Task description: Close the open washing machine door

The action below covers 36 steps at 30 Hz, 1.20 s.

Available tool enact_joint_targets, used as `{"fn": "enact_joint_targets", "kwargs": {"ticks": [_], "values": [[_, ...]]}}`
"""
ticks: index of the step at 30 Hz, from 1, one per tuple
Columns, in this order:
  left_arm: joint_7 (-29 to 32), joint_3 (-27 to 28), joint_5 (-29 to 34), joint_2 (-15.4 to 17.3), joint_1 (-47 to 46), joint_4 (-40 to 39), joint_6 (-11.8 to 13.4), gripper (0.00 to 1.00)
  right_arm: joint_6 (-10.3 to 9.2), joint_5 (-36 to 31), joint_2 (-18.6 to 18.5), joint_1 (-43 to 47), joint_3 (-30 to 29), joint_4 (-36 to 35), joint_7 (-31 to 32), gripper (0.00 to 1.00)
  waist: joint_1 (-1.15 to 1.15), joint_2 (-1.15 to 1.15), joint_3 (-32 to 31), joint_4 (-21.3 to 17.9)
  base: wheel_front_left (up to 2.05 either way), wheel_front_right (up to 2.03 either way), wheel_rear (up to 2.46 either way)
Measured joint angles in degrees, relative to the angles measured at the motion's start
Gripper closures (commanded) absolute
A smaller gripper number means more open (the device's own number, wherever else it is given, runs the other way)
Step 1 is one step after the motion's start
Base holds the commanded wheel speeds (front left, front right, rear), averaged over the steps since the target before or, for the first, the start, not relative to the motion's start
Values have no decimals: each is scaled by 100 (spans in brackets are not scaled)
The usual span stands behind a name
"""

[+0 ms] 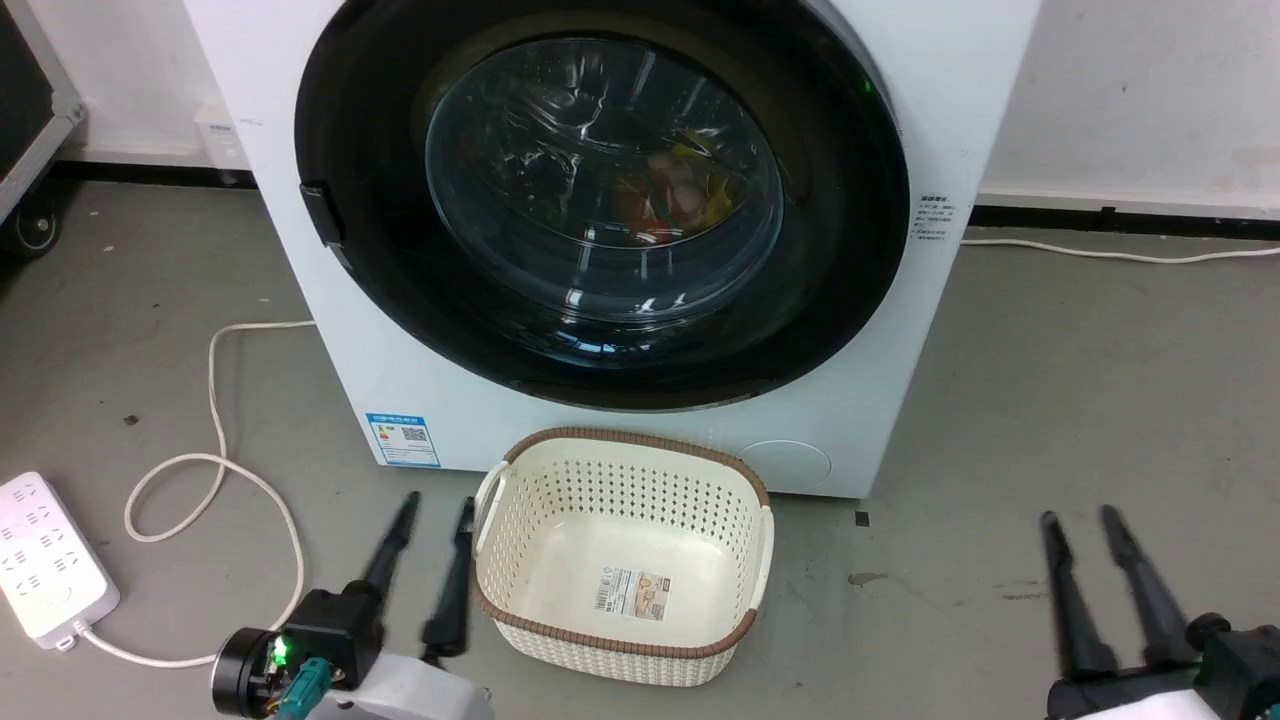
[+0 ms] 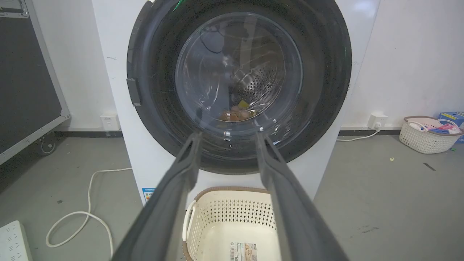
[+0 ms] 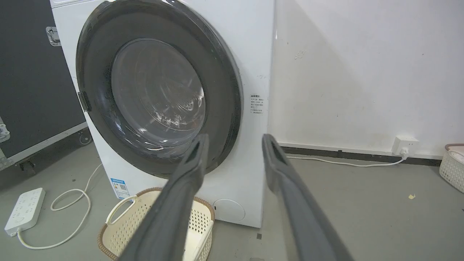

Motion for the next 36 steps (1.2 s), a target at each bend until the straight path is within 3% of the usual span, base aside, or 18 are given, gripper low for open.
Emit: {"fn": "enact_joint_targets", "kwargs": {"ticks": [36], "values": [[380, 115, 138, -16, 0, -194, 120, 100, 0, -103, 0, -70, 131, 19, 369, 100, 0, 0, 40, 66, 0, 0, 0]]}}
